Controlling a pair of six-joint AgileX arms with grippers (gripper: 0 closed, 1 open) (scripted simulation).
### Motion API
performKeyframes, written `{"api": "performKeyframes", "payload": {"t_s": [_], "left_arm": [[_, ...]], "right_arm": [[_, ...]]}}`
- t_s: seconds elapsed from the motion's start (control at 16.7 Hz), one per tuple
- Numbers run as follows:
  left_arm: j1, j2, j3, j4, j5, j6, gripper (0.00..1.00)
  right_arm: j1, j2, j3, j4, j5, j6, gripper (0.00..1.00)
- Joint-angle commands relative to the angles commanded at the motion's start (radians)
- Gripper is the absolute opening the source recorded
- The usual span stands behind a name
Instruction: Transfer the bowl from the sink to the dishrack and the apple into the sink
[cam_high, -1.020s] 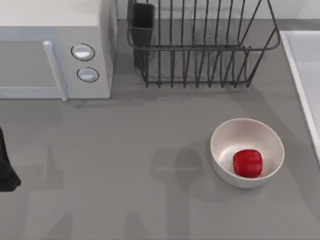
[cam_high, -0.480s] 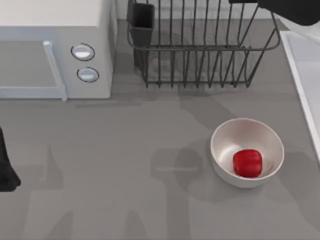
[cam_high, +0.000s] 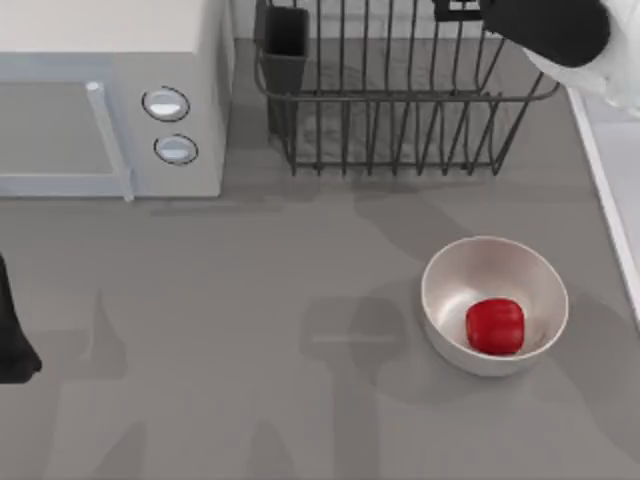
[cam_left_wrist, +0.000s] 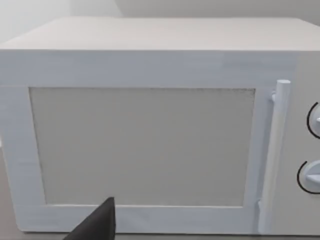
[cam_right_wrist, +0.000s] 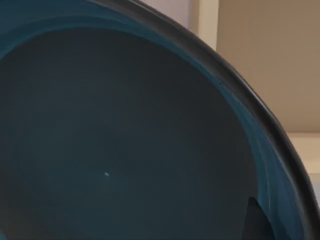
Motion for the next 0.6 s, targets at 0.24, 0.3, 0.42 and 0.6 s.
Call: {"api": "performKeyframes", "payload": {"t_s": [0.24,0.3,0.42,0.6], "left_arm": [[0.000,0.000,0.000,0.000,0.000,0.000,1.00],[0.000,0.000,0.000,0.000,0.000,0.000,1.00],[0.000,0.000,0.000,0.000,0.000,0.000,1.00],[0.000,0.000,0.000,0.000,0.000,0.000,1.00]], "right_arm": [[-0.040,0.112,-0.084,0.204,-0.042,-0.001,0.00],[-0.053,0.144,-0.110,0.266,-0.054,-0.002,0.00],[-0.080,0.207,-0.166,0.393,-0.080,-0.002,0.00],[-0.119,0.287,-0.242,0.555,-0.116,-0.004,0.00]]}}
